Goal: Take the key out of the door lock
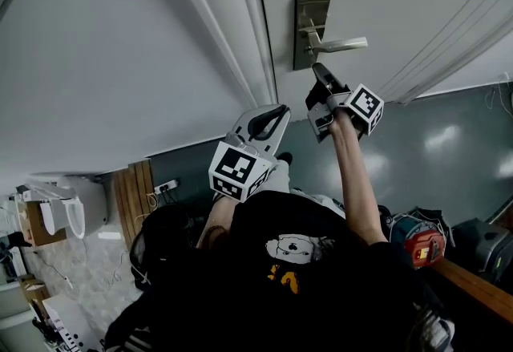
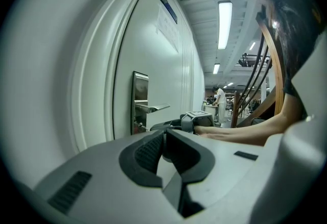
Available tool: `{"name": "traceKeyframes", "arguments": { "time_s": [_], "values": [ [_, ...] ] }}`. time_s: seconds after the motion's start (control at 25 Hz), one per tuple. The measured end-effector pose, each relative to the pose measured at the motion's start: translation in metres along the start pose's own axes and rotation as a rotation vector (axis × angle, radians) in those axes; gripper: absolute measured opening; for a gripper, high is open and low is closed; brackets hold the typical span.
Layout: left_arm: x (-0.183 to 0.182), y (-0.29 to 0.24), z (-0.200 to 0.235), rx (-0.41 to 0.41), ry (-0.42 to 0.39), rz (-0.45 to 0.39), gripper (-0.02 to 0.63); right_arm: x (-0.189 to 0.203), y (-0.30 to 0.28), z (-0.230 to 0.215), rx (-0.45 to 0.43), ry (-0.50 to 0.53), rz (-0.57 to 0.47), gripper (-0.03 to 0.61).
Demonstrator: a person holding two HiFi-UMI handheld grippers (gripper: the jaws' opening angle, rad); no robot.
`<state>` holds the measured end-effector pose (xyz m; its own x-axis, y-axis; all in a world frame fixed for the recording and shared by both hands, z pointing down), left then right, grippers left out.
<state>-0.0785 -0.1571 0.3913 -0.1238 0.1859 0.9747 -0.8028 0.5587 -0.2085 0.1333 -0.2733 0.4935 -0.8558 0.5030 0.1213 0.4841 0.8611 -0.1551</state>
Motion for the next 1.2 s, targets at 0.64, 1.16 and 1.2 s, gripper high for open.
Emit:
{"name": "traceKeyframes", "arguments": {
  "time_s": [0.64, 1.16, 1.2],
  "values": [
    [0.001, 0.007, -0.030, -0.013, 0.000, -0.008, 0.023, 0.013, 0.066, 0.003, -0.013, 0.105, 0.055, 0.021],
    [0.013, 0.013, -0.074, -0.013, 0.019, 0.048, 0.023, 0.027, 0.141, -0.014, 0.026, 0.131, 0.067, 0.021],
    [0.014, 0.013, -0.076, -0.012, 0.020, 0.054, 0.023, 0.028, 0.144, -0.016, 0.029, 0.134, 0.069, 0.021]
  ]
}}
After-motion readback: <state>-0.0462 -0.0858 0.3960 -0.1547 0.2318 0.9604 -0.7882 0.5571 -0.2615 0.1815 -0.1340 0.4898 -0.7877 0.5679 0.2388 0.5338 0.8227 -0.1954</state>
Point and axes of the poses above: the fingertips, and each gripper's own axes: y backward along the fingers, z to its left, x out of its underside, the point moved 10 cm from there along y, backward along the fingers, and after that the axes turned 9 degrees about x, right-handed, at the moved point
